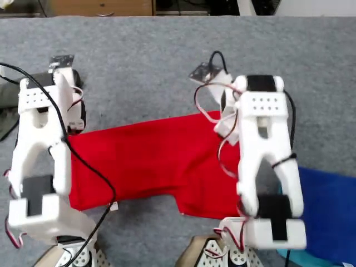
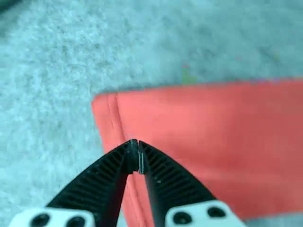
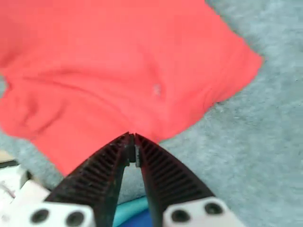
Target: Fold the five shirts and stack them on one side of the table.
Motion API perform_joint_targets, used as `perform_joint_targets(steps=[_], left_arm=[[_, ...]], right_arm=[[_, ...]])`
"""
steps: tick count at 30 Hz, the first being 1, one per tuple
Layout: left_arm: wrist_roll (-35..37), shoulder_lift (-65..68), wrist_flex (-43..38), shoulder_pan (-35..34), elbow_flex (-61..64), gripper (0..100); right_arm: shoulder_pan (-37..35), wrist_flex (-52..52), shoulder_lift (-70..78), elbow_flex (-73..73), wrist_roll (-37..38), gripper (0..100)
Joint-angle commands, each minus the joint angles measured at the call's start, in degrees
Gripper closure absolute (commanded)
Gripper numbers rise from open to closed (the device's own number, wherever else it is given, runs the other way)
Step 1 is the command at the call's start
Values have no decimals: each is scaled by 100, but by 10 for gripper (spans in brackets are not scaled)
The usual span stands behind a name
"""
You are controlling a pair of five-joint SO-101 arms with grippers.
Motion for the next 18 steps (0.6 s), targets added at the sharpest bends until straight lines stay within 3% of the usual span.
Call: perform_joint_targets(steps=[1,6,9,14,18], left_arm=[[-158,-1059,114,642,1266,981],[-167,-2220,-1248,765,4044,981],[-185,-2378,-1653,756,5055,981],[-255,-2273,-2066,325,5547,981],[-888,-2264,-2057,-70,5582,981]], right_arm=[[-277,-237,-655,884,-35,995],[-171,-1301,-840,2237,-316,995],[-31,-1688,-760,2703,-325,995],[154,-2356,-215,3090,-316,995],[347,-2699,532,3081,-316,995]])
